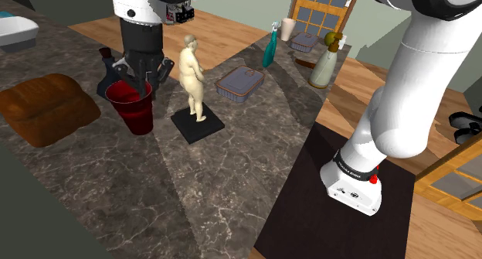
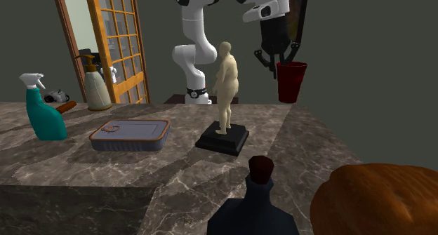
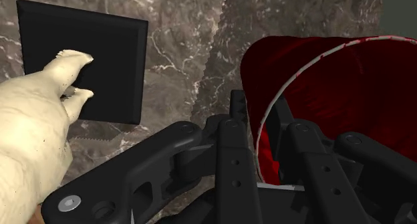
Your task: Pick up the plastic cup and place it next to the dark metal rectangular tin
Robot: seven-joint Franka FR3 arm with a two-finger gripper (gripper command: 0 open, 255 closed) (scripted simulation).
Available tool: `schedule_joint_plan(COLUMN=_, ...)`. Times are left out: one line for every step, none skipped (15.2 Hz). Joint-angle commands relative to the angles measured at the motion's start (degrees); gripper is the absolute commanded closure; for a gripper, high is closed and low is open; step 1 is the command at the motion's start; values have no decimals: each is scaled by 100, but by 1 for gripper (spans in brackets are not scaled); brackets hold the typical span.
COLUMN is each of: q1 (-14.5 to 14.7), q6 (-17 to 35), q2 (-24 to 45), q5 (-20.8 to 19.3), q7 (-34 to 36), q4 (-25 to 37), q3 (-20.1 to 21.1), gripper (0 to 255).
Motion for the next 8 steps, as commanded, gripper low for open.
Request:
schedule_joint_plan(q1=-2, q6=-155, q2=-32, q5=6, q7=17, q4=126, q3=3, gripper=255)
schedule_joint_plan(q1=-1, q6=-229, q2=-36, q5=5, q7=27, q4=196, q3=4, gripper=255)
schedule_joint_plan(q1=0, q6=-304, q2=-40, q5=3, q7=37, q4=269, q3=5, gripper=255)
schedule_joint_plan(q1=1, q6=-380, q2=-42, q5=1, q7=48, q4=343, q3=6, gripper=255)
schedule_joint_plan(q1=3, q6=-454, q2=-42, q5=-2, q7=59, q4=418, q3=7, gripper=255)
schedule_joint_plan(q1=-77, q6=-483, q2=-45, q5=21, q7=-70, q4=425, q3=-39, gripper=255)
schedule_joint_plan(q1=-157, q6=-514, q2=-42, q5=40, q7=-197, q4=439, q3=-86, gripper=255)
schedule_joint_plan(q1=-234, q6=-547, q2=-33, q5=57, q7=-322, q4=461, q3=-132, gripper=255)
